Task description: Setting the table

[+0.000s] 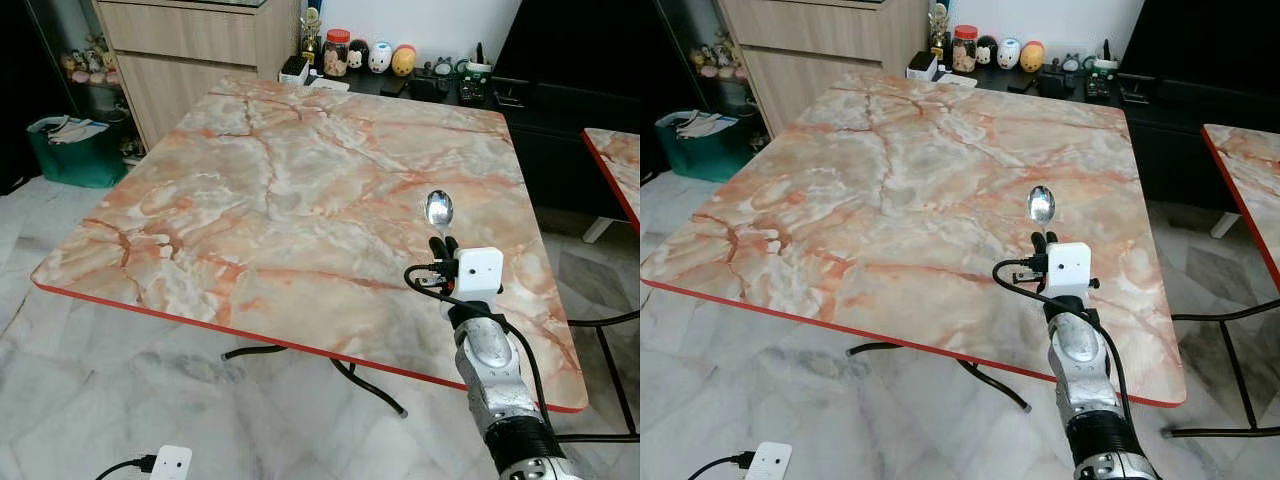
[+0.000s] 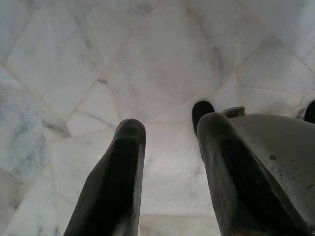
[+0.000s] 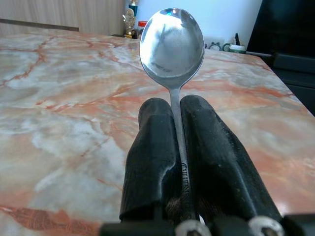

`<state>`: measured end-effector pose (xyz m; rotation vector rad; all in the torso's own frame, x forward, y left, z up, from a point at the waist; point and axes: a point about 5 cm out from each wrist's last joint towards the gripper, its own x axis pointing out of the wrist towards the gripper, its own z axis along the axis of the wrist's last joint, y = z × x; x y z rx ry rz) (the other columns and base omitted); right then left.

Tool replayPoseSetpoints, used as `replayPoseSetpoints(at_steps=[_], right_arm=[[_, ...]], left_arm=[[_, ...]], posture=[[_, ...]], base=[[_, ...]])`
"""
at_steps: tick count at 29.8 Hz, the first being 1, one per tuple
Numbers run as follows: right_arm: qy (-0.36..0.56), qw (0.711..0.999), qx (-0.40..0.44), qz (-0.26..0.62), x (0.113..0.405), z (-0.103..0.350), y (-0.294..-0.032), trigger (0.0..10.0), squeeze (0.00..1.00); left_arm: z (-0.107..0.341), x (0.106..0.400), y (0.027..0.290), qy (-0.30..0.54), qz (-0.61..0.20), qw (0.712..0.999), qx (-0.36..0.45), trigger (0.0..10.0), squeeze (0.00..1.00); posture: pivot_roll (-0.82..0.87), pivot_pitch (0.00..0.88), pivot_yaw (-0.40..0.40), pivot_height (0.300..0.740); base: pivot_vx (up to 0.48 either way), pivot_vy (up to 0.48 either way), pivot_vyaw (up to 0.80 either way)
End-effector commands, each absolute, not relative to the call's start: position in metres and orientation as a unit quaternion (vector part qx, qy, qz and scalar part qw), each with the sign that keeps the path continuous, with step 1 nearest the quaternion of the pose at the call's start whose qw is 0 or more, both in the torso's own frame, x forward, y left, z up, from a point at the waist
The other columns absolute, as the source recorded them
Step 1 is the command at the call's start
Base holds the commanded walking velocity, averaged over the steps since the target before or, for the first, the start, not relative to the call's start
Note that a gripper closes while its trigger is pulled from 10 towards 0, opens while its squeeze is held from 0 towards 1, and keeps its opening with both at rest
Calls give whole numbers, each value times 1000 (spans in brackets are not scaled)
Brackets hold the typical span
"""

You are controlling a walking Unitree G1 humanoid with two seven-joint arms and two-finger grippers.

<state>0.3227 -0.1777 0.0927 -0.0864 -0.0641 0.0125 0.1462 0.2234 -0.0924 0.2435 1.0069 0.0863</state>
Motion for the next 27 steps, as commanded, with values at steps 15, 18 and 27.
replayPoseSetpoints(at_steps=[15, 18, 27], right_arm=[[-98, 995, -25, 10, 332, 123, -171, 10000, 0], [-106, 994, -24, 13, 334, 129, -169, 10000, 0], [-117, 993, -4, 22, 336, 135, -166, 10000, 0]], left_arm=[[-94, 148, 214, 479, 32, 869, 121, 10000, 0], [-94, 146, 215, 481, 32, 867, 123, 10000, 0], [-95, 142, 217, 486, 33, 864, 124, 10000, 0]], posture=[[21, 0, -60, 740], [21, 0, -60, 740], [20, 0, -61, 740]], base=[[0, -258, -260], [0, -349, 0], [0, -372, -251]])
